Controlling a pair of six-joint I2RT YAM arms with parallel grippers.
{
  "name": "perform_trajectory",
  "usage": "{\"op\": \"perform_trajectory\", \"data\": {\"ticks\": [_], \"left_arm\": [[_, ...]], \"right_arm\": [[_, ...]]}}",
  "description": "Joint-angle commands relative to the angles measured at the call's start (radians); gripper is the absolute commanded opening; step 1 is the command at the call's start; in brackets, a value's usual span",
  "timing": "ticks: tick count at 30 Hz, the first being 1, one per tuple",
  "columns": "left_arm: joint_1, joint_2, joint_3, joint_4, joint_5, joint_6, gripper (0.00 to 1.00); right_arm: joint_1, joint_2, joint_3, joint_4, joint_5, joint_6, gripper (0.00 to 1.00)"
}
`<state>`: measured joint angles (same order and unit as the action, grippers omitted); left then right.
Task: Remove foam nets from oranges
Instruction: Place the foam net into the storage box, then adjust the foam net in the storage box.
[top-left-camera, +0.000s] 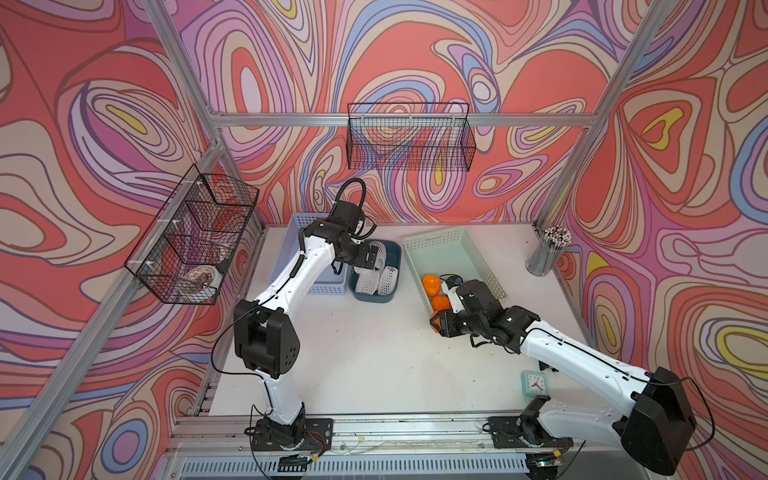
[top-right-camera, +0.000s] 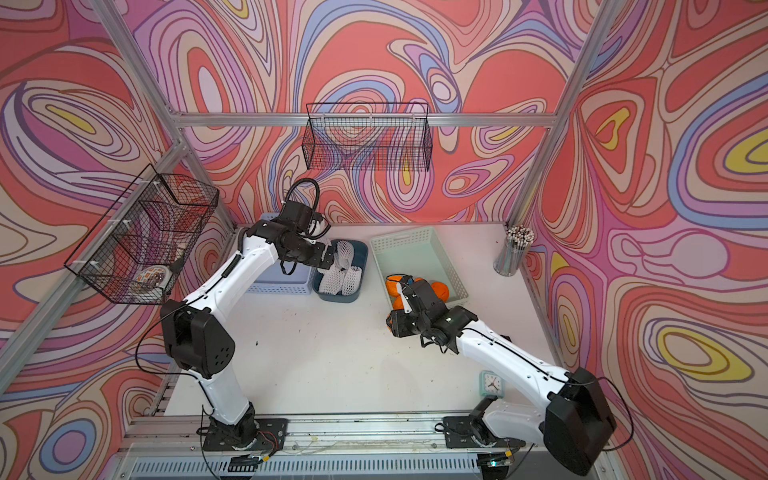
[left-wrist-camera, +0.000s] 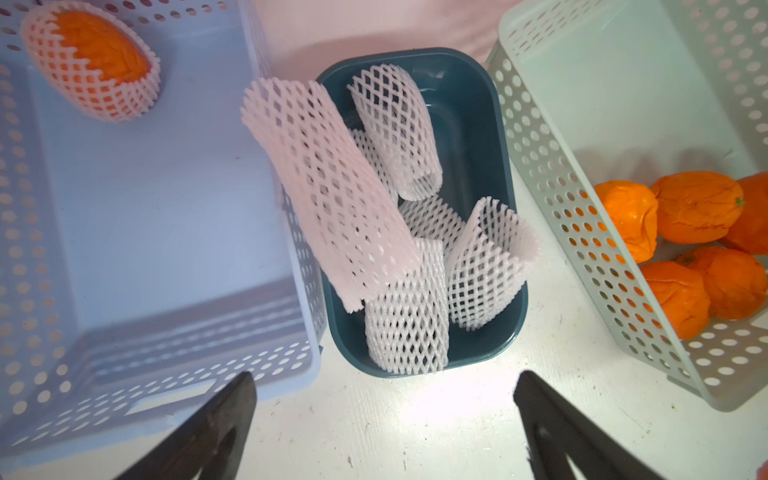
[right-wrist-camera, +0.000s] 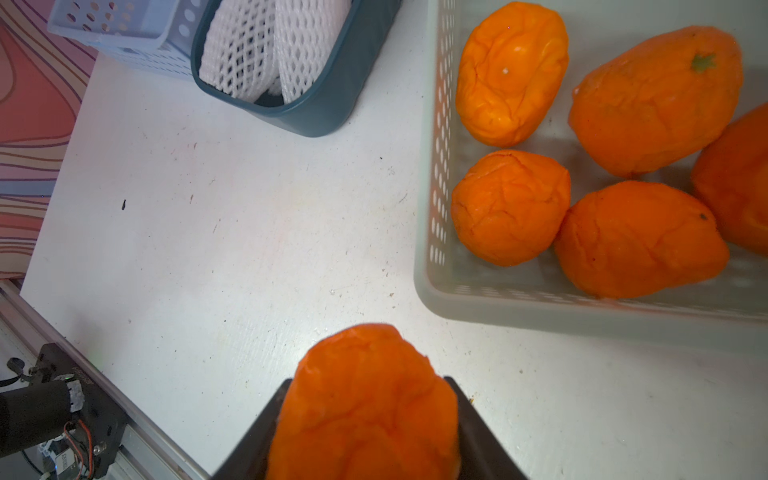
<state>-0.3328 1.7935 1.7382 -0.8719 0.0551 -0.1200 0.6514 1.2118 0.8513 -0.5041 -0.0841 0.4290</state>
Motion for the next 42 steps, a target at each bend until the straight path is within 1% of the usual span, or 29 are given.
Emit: {"op": "perform_trajectory", "data": {"ticks": [1, 4, 7, 8, 11, 17, 20, 21, 25, 27, 29, 31, 32, 37, 40, 42], "left_arm": [[0.037, -0.056, -0.090, 0.091, 0.056, -0.069, 1.00], [0.083, -0.109, -0.185, 0.195, 0.145, -0.140, 0.99], [0.114, -0.115, -0.227, 0.248, 0.227, -0.191, 0.96], [0.119, -0.108, -0.230, 0.256, 0.244, -0.201, 0.93], [0.124, -0.068, -0.220, 0.266, 0.267, -0.221, 0.88], [0.131, 0.027, -0.181, 0.302, 0.296, -0.271, 0.87], [0.131, 0.095, -0.123, 0.271, 0.306, -0.273, 0.82], [0.131, 0.113, -0.105, 0.261, 0.294, -0.269, 0.80], [0.130, 0.181, -0.017, 0.183, 0.269, -0.213, 0.59], [0.131, 0.221, 0.043, 0.106, 0.238, -0.161, 0.49], [0.131, 0.254, 0.091, 0.042, 0.213, -0.108, 0.40], [0.131, 0.275, 0.125, -0.011, 0.203, -0.060, 0.30], [0.131, 0.279, 0.133, -0.031, 0.200, -0.039, 0.26], [0.126, 0.270, 0.145, -0.092, 0.208, 0.021, 0.14], [0.102, 0.237, 0.146, -0.105, 0.192, 0.051, 0.13], [0.090, 0.240, 0.180, -0.147, 0.185, 0.067, 0.13]], "right_arm": [[-0.009, -0.021, -0.002, -0.024, 0.030, -0.018, 0.51], [-0.026, -0.027, 0.007, -0.038, 0.050, -0.027, 0.51], [-0.037, -0.025, 0.021, -0.046, 0.073, -0.038, 0.51], [-0.039, -0.020, 0.026, -0.052, 0.084, -0.040, 0.51], [-0.039, -0.009, 0.031, -0.054, 0.084, -0.045, 0.51], [-0.039, -0.018, 0.017, -0.050, 0.078, -0.039, 0.51], [-0.039, -0.022, 0.017, -0.056, 0.074, -0.039, 0.51], [-0.039, -0.025, 0.015, -0.057, 0.074, -0.038, 0.51], [-0.039, -0.032, 0.014, -0.063, 0.075, -0.038, 0.51], [-0.039, -0.034, 0.011, -0.061, 0.074, -0.038, 0.51], [-0.040, -0.035, 0.009, -0.058, 0.073, -0.039, 0.51], [-0.039, -0.032, 0.009, -0.055, 0.067, -0.038, 0.51], [-0.040, -0.031, 0.009, -0.054, 0.067, -0.039, 0.51], [-0.039, -0.017, 0.009, -0.049, 0.063, -0.039, 0.50], [-0.039, -0.015, 0.012, -0.047, 0.061, -0.039, 0.50], [-0.039, -0.018, 0.014, -0.048, 0.061, -0.039, 0.50]]}}
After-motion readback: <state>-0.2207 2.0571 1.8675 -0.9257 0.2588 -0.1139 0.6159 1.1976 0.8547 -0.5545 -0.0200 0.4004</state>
